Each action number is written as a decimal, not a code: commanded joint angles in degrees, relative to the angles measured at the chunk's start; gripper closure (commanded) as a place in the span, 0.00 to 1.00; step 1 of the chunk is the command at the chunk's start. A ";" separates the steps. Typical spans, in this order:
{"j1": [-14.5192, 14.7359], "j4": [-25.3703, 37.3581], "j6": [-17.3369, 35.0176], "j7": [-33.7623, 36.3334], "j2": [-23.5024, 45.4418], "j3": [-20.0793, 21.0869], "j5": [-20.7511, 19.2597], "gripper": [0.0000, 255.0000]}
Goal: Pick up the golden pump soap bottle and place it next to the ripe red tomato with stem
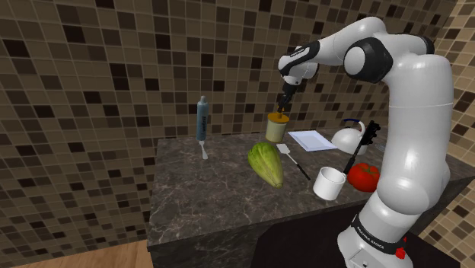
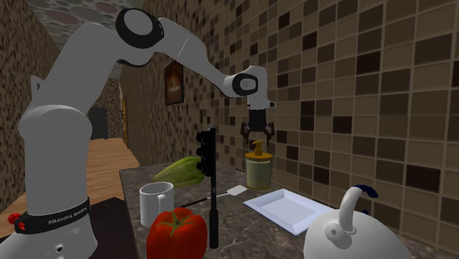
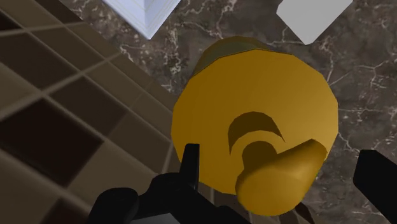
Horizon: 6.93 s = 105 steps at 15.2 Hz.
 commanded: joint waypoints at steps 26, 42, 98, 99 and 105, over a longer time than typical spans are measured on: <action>0.11 1.98 -2.88 0.68 -1.05 -0.33 -0.75 1.00; -0.19 11.41 -14.11 2.54 -3.18 -1.09 -2.45 1.00; -5.39 -16.04 -33.27 0.06 -54.32 -2.41 -24.32 1.00; -5.99 -17.08 -33.86 -0.37 -56.06 -2.47 -25.01 1.00; -7.42 -23.39 -31.26 -0.90 -59.95 -2.91 -26.65 1.00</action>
